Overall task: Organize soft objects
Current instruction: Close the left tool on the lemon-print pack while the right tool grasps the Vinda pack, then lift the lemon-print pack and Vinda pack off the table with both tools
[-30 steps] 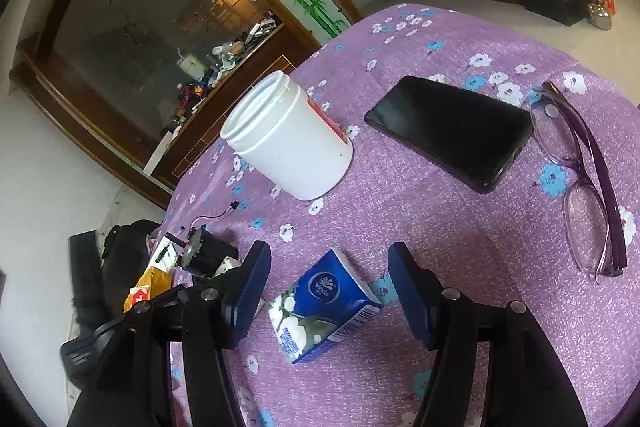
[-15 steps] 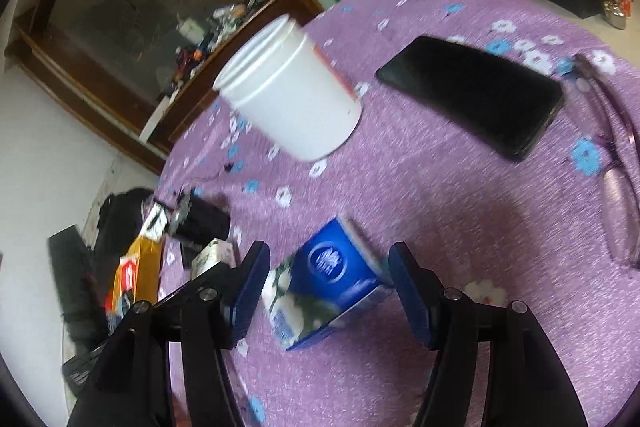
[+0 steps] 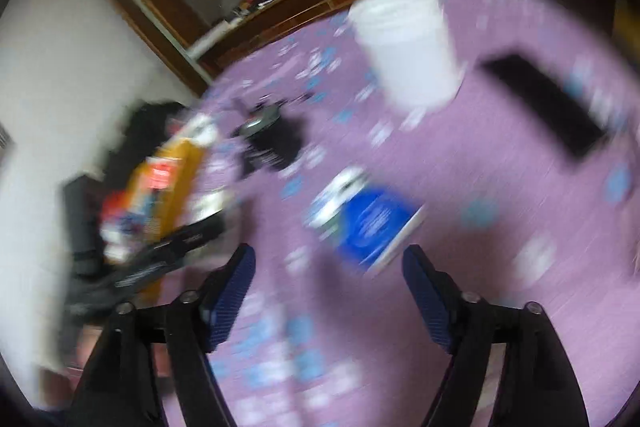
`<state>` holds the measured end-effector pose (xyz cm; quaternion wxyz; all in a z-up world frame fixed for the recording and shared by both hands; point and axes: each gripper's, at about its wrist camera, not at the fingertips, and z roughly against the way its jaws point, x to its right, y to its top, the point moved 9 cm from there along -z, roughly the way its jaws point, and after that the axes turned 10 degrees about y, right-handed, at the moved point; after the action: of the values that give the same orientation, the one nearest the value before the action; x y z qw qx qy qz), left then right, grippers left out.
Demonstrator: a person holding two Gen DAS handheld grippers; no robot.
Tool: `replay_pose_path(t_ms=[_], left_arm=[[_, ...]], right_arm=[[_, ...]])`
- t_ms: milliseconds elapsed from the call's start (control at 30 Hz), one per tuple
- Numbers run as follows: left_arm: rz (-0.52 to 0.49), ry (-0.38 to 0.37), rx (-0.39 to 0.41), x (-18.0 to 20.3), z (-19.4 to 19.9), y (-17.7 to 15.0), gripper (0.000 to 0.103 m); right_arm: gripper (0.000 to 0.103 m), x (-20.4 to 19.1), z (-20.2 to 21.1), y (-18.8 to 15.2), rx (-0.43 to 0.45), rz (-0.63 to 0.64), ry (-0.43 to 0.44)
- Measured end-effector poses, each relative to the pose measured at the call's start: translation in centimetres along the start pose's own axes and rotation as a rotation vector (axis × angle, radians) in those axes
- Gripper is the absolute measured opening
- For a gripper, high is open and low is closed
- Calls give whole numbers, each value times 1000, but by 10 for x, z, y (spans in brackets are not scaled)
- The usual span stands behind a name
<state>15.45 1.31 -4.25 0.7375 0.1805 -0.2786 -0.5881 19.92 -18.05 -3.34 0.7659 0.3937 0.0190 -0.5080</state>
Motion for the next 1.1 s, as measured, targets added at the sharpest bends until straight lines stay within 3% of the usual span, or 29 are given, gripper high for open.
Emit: replay_pose_path(t_ms=[67, 167, 300, 367, 400, 433, 567, 833, 1100], left_arm=[[-5, -3, 5, 1, -1, 0, 56], [-14, -13, 0, 3, -3, -3, 56], [-34, -22, -3, 9, -3, -5, 56], [-40, -25, -6, 11, -3, -6, 56], [-44, -25, -7, 12, -4, -7, 56], [-48, -23, -8, 13, -4, -8, 56], [-63, -19, 19, 16, 1, -6, 56], [-88, -15, 70, 24, 9, -3, 56], [-147, -22, 144, 41, 47, -5, 56]], right_arm=[[88, 5, -18, 4, -65, 86, -37], [88, 6, -46, -1, -150, 121, 17], [87, 12, -57, -7, -159, 152, -29], [83, 8, -57, -7, -143, 153, -12], [70, 7, -56, -10, -139, 154, -31], [68, 7, -54, -11, -134, 147, -49], [64, 0, -45, -15, -70, 55, -53], [64, -7, 24, -19, 184, -99, -112], [64, -2, 51, -46, 231, -178, -104]])
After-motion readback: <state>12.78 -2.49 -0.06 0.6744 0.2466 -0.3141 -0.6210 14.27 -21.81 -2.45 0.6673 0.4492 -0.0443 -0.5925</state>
